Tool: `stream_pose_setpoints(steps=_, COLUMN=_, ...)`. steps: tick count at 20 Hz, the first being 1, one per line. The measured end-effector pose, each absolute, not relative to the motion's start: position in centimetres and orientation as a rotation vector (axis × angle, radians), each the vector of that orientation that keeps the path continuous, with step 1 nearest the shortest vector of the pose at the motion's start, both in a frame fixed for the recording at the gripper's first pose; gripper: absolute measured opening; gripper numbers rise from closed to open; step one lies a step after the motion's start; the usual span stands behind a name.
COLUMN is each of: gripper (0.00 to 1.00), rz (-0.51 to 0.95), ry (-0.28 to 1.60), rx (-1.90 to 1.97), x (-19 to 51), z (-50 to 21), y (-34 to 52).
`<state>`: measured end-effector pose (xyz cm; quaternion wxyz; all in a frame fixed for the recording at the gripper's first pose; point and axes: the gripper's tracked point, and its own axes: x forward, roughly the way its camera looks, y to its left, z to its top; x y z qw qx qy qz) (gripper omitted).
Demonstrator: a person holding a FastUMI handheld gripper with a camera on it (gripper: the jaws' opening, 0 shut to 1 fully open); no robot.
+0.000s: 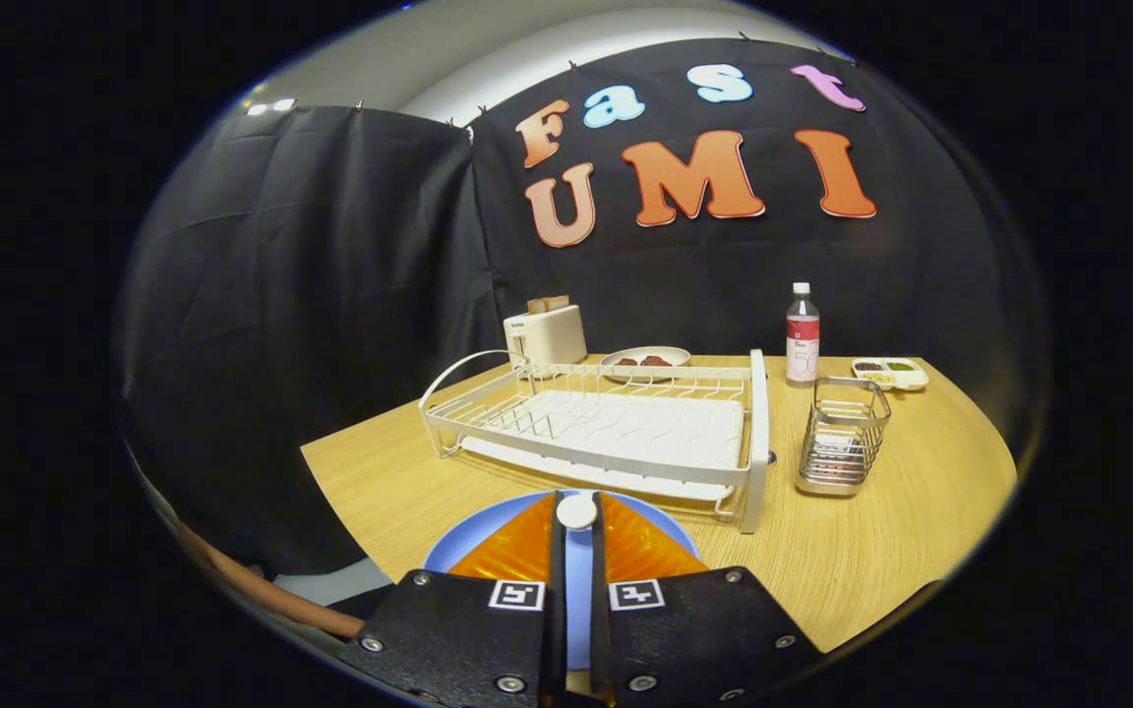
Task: Take the plate from the dish rack, then take the spoon from the basket and place it into the plate.
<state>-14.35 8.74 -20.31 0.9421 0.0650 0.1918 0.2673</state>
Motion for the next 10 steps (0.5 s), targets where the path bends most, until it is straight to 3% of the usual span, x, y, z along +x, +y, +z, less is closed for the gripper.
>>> stream_pose_setpoints(steps=5, gripper=0.14, rz=0.568, ry=0.451, rx=0.162, x=-15.1, z=-21.3, y=9.0)
stream_pose_setpoints(steps=10, gripper=0.31, rz=0.572, ry=0.445, rx=0.14, x=-15.0, z=-21.1, y=8.9)
